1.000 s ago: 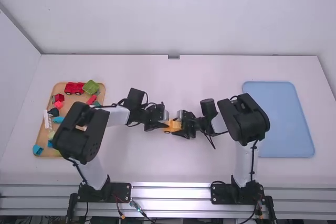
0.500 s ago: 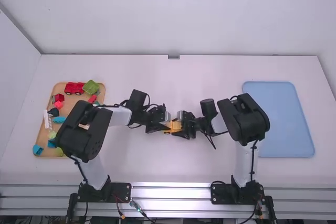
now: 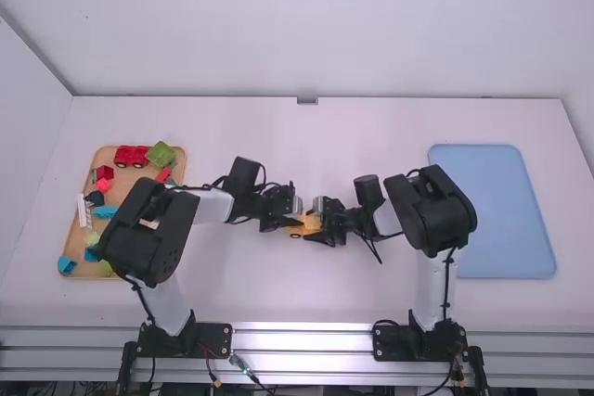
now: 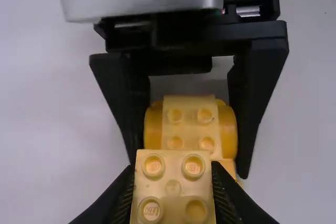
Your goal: Assemble lego blocks to make yellow taxi
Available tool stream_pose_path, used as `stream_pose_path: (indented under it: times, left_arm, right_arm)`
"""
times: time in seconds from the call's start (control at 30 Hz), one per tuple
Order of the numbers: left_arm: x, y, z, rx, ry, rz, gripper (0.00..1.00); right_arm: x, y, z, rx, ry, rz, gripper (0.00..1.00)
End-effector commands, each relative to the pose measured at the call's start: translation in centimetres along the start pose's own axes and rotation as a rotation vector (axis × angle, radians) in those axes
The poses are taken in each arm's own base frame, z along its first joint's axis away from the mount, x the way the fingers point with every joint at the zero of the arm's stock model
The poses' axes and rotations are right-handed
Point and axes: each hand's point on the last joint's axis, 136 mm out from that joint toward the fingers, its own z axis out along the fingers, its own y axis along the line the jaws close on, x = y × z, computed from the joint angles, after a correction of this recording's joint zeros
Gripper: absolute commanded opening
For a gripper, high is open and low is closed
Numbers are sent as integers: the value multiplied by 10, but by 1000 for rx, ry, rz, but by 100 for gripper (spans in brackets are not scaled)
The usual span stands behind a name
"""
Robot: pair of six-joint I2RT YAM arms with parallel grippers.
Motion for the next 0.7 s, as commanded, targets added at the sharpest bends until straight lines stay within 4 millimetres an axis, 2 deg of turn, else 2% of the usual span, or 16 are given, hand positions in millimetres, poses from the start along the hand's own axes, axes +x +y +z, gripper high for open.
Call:
stream_pose_path:
  times: [0.0, 0.67]
  left_arm:
    - [6, -14, 5, 28, -7, -19, 3]
    - [13, -24, 7, 57, 8, -78, 2]
  right_arm:
    - [2, 7, 2, -28, -11, 19, 42]
    - [1, 6, 6, -51, 2, 40, 42]
